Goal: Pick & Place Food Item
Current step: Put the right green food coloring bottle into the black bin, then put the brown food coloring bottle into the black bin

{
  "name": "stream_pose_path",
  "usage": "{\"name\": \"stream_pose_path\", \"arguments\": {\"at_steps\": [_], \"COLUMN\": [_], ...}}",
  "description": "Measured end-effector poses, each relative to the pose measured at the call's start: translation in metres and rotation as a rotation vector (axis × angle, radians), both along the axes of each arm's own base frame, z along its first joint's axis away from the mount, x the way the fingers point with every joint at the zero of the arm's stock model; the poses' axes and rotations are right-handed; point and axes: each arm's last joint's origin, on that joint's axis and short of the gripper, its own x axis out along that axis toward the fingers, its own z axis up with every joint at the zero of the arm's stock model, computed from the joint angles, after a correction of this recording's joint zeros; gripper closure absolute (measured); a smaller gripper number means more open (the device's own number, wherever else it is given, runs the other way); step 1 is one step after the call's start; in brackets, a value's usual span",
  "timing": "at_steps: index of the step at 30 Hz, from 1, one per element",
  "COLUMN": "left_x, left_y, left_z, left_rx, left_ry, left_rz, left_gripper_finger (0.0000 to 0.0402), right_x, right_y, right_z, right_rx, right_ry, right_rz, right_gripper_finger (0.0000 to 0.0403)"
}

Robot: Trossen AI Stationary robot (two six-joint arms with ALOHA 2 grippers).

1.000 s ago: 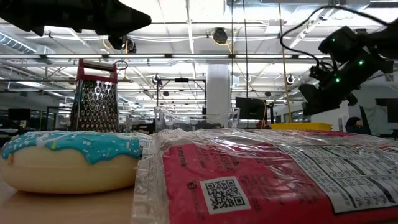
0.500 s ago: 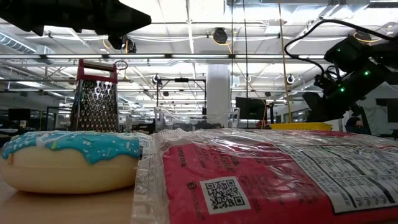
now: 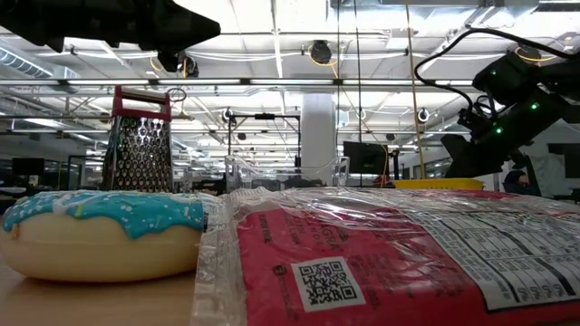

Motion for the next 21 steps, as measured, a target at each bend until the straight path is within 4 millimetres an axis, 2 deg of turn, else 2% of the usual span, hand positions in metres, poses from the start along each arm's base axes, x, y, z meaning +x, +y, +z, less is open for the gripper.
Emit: {"name": "stream_pose_path", "arguments": {"at_steps": [6,12,16,21], "left_x": [0.000,0.000,0.000,0.000], "left_y": [0.000,0.000,0.000,0.000], "left_z": [0.000,0.000,0.000,0.000], "left_rx": [-0.002,-0.002,-0.002,-0.002], "left_ry": [0.000,0.000,0.000,0.000], "left_rz": [0.000,0.000,0.000,0.000], "left_gripper_finger": [0.0376,0.0376,0.0376,0.0376], "right_x": [0.001,0.005,0.014,0.029], "right_y": [-0.001,-0.003,0.000,0.012], "right_z": [0.003,0.011,0.020,0.033], "right_rx": [-0.023,-0.084,-0.120,-0.148], "right_ry": [-0.021,-0.097,-0.208,-0.366], "right_rz": [0.002,0.048,0.214,0.576], "right_gripper_finger": [0.0249,0.0238,0.0241,0.0242]}}
